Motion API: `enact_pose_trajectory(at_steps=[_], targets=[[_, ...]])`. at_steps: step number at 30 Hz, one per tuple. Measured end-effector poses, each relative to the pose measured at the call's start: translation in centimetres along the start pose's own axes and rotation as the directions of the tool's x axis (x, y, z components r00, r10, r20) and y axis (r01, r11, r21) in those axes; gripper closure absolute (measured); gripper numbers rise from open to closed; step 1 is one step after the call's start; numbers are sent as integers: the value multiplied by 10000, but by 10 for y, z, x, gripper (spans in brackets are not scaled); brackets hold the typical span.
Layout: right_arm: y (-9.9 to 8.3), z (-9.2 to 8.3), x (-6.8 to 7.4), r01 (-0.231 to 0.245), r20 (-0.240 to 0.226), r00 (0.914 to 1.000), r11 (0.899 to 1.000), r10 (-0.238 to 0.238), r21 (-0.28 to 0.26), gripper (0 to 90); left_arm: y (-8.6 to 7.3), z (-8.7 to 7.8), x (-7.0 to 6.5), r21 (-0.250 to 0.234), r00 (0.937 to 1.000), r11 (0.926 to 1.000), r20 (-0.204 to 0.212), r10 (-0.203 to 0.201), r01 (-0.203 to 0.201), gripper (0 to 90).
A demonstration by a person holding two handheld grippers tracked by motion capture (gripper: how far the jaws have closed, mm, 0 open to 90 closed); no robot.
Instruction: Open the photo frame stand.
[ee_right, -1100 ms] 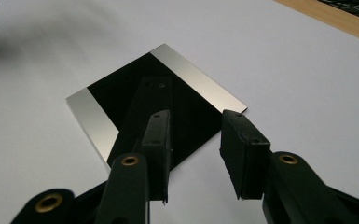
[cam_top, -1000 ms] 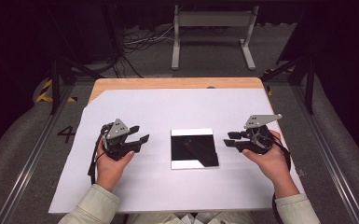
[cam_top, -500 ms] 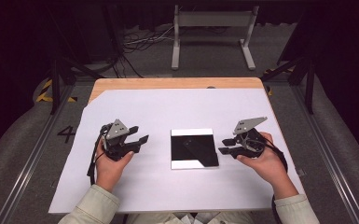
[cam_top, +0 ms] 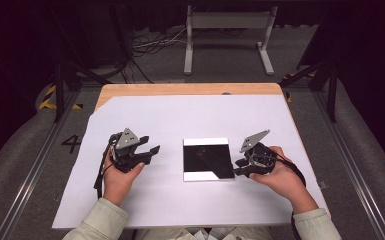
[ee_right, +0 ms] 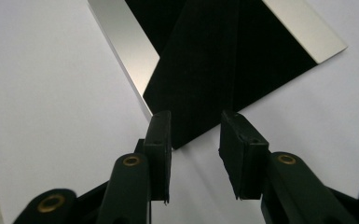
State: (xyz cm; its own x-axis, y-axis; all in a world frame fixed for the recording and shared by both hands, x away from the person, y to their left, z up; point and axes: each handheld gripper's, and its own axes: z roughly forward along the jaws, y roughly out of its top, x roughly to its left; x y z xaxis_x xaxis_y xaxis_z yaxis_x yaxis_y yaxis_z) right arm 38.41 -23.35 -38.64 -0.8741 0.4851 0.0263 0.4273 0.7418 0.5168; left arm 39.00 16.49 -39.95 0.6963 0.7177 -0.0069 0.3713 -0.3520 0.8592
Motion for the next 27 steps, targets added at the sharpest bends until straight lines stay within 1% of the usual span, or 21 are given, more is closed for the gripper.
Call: enact_pose_trajectory(at_steps=[3, 5, 10, 12, 17, 23, 27], targets=[[-1, 5, 1, 3, -162, 9999, 9993, 3, 387, 658, 0, 1, 0, 59, 9999, 9999, 5, -108, 108, 451], [-1, 8, 1, 30, -244, 9997, 9981, -15, 620, 659, -1, 2, 0, 116, 9999, 9998, -78, -132, 133, 462], [-3, 13, 1, 53, -247, 9997, 9946, -28, 1040, 659, -1, 2, 1, 187, 9999, 9998, -108, -98, 100, 466], [-3, 15, 1, 47, -311, 9995, 9931, -10, 1171, 666, -1, 3, 1, 195, 9998, 9997, -83, -162, 163, 464], [-4, 20, 2, 149, -497, 9987, 9891, -77, 1468, 680, -1, 4, 2, 280, 9999, 9995, -124, -112, 115, 473], [-4, 23, 2, 161, -509, 9987, 9858, -77, 1674, 714, -2, 4, 2, 317, 9997, 9993, -194, -172, 178, 478], [-4, 25, 3, 331, -557, 9982, 9831, -234, 1800, 747, -2, 5, 2, 318, 9997, 9994, -193, -149, 155, 476]])
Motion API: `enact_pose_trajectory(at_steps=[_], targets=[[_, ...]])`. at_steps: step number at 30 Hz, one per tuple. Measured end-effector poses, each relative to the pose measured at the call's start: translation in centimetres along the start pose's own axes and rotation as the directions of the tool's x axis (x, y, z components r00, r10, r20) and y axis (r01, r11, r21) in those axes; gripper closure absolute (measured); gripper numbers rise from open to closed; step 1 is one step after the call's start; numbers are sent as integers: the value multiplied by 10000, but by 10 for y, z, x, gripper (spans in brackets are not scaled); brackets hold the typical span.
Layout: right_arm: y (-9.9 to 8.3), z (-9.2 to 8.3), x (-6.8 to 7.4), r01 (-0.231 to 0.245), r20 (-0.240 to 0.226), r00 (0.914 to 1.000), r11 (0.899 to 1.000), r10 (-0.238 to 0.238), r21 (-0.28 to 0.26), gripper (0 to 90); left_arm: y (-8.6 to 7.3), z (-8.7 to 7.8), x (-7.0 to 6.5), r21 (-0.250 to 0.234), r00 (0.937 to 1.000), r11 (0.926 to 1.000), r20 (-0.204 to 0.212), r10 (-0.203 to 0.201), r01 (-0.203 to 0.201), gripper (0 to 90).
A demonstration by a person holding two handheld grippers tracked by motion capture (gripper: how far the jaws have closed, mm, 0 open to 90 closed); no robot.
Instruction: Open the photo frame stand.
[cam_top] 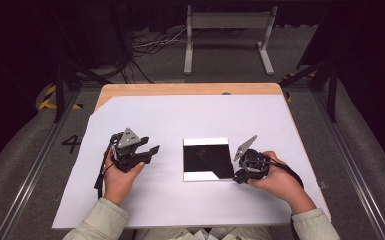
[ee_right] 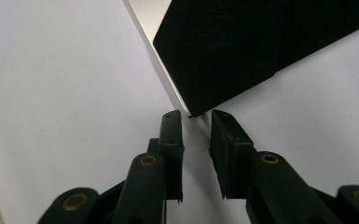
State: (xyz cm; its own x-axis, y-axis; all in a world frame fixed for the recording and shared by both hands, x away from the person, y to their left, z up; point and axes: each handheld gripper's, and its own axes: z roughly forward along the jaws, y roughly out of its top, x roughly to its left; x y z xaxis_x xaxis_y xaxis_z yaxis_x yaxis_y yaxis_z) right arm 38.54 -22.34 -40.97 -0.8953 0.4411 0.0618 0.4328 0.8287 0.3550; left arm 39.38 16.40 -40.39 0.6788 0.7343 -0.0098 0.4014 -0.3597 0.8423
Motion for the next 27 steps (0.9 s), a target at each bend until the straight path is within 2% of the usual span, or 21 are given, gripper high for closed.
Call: enact_pose_trajectory(at_steps=[10, 17, 27], targets=[[2, 3, 3, 255, 302, 9992, 9995, -261, 196, 833, -1, 1, 0, 95, 10000, 9999, 51, -39, 39, 464], [3, 0, 5, 433, 485, 9978, 9989, -441, 190, 847, -1, 2, 0, 161, 9999, 9998, 93, -112, 111, 454], [3, -9, 7, 549, 590, 9968, 9984, -541, -130, 851, -1, 4, 0, 316, 9998, 9994, 179, -125, 119, 436]])
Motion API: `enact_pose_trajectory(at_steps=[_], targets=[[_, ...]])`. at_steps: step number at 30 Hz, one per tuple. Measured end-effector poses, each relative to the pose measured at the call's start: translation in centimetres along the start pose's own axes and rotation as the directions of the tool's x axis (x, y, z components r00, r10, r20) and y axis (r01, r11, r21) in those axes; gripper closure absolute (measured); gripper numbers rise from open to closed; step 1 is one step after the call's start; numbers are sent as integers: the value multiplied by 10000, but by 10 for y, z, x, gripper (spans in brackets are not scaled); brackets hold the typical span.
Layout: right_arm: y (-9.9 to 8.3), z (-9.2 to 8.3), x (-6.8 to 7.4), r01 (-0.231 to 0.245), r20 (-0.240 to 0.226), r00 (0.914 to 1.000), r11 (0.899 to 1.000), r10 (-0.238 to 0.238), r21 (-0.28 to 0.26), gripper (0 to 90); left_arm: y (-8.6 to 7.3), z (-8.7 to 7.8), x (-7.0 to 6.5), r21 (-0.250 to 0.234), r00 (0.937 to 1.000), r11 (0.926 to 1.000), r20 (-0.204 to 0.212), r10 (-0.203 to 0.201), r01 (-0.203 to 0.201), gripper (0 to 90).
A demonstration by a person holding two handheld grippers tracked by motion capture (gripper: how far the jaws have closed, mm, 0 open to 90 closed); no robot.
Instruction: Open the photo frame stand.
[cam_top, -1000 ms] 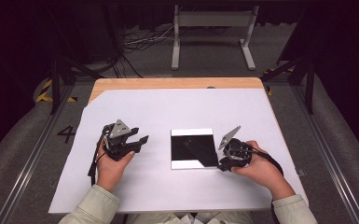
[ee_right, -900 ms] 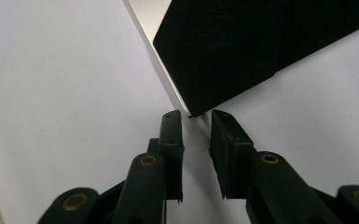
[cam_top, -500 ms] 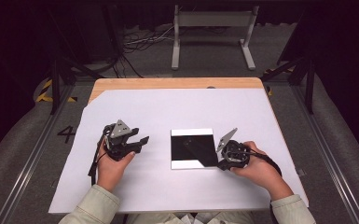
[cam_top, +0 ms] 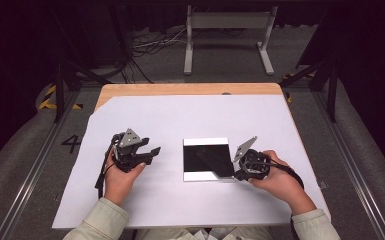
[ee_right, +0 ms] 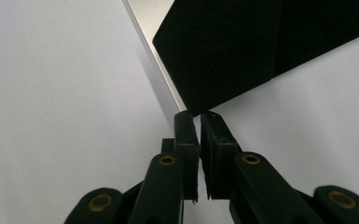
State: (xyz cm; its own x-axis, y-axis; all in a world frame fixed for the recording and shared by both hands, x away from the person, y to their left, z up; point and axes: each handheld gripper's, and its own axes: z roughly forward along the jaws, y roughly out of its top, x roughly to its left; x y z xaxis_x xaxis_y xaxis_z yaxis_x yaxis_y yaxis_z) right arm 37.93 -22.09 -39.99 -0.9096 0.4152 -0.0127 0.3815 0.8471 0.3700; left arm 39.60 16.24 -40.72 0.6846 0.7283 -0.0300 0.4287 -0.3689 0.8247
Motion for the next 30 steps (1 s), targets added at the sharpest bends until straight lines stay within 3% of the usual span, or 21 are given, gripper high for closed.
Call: enact_pose_trajectory(at_steps=[4, 11, 20, 26, 30], targets=[[1, -3, 1, 10, 84, 10000, 10000, -10, -84, 852, 0, 1, 0, 25, 10000, 10000, 9, 12, -12, 435], [1, -14, 2, 43, 171, 9998, 9976, -31, -687, 855, 0, 1, 0, 27, 10000, 10000, 10, 26, -26, 428], [0, -25, 2, -28, 208, 9998, 9872, 62, -1597, 891, 0, 2, 0, 68, 10000, 10000, 36, 38, -38, 422], [0, -30, 1, -132, 260, 9995, 9738, 196, -2269, 897, -1, 2, 0, 80, 10000, 10000, 55, 58, -59, 420], [0, -34, 1, -319, 317, 9986, 9551, 432, -2947, 898, -1, 3, -1, 37, 9998, 10000, 203, 43, -44, 394]])
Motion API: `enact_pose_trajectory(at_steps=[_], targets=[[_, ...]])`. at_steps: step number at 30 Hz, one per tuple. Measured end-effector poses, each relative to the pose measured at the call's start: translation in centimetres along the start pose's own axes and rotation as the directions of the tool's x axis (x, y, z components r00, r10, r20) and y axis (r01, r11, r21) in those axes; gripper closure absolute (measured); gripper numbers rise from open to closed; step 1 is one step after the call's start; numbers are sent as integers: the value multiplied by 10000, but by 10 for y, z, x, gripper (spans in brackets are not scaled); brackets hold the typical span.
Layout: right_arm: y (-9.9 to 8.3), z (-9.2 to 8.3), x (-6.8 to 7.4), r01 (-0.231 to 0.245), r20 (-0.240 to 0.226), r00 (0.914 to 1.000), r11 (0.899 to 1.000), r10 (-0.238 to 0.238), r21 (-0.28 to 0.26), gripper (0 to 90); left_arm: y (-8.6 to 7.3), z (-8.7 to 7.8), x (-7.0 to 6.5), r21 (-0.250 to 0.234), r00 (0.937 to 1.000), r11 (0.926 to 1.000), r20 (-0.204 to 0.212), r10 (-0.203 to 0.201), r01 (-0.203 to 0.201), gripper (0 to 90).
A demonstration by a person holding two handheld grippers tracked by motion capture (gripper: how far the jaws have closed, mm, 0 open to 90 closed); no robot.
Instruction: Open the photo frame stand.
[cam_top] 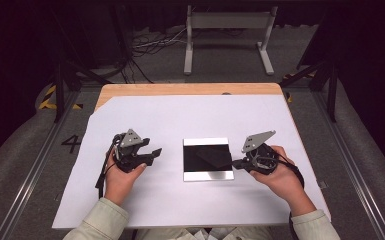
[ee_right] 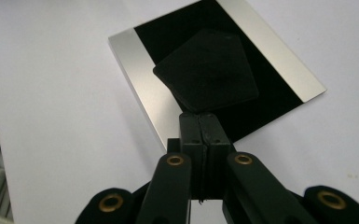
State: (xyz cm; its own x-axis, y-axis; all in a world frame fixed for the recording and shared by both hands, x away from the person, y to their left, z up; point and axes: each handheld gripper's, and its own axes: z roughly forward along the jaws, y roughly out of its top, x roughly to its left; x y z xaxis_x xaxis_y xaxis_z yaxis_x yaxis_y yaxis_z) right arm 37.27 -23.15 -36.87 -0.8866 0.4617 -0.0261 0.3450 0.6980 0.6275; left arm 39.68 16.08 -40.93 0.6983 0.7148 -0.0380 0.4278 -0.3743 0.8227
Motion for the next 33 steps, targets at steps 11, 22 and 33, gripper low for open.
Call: enact_pose_trajectory(at_steps=[11, 22, 33], targets=[[0, -1, -1, -698, 319, 9968, 9913, 738, -1113, 897, 0, 2, 0, 0, 9998, 10000, 172, 79, -79, 375], [-1, -1, -1, -813, 257, 9961, 9899, 848, -1159, 896, 0, 3, -2, 13, 9997, 9999, 204, 142, -142, 373], [2, 0, 3, -416, 254, 9987, 9935, 446, -1064, 895, 0, 3, -1, 52, 9996, 9998, 241, 164, -166, 373]])
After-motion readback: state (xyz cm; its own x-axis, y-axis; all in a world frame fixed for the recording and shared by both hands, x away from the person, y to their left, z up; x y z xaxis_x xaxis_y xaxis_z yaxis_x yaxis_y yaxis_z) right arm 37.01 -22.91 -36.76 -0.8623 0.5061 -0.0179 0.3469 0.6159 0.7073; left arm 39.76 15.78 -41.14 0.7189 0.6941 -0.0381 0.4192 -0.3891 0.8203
